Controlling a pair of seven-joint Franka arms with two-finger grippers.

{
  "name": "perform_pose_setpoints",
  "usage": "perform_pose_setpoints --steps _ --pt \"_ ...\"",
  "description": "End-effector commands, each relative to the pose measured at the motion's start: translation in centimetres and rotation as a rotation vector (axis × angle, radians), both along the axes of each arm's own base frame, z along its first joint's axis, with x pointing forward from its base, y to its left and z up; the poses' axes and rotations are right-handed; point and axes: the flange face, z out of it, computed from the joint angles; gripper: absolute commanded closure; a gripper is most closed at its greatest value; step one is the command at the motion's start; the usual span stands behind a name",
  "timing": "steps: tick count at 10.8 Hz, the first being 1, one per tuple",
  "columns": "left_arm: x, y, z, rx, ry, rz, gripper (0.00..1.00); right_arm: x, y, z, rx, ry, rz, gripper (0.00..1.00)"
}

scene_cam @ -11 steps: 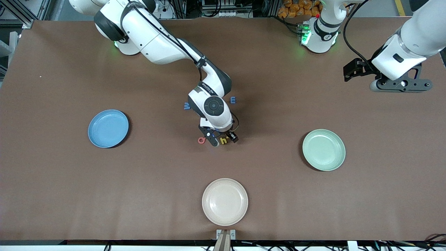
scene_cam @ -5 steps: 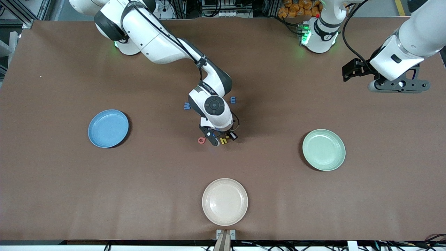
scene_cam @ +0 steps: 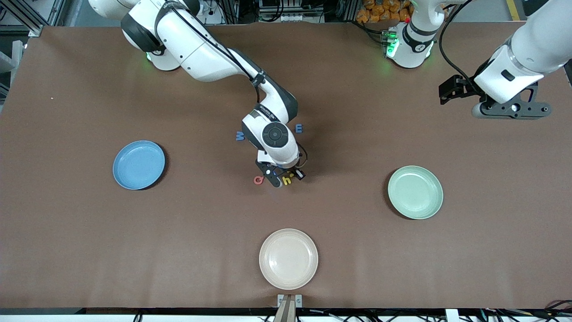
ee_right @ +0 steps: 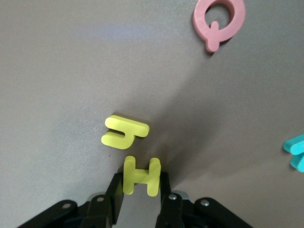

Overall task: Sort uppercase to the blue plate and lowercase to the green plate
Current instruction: 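Lift the yellow H with the right gripper toward the blue plate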

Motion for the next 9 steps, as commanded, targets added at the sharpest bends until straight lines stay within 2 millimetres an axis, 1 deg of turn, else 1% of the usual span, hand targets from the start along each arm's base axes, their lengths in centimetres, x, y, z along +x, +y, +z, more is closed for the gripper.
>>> perform_pose_setpoints --steps 1,4,9 --pt "-0.4 -0.3 0.2 -0.005 0.009 0.017 0.00 0.1 0.3 -0.7 -0.007 -0.018 0.023 0.68" --pt "-0.4 -0.3 0.0 -0.005 0.012 0.017 0.00 0.2 0.1 -0.5 -0.011 -0.015 0.035 0.71" --pt "-0.4 -0.3 -0.1 -0.005 0.017 0.017 0.00 0.3 -0.5 0.7 -0.042 0.020 0.059 0.73"
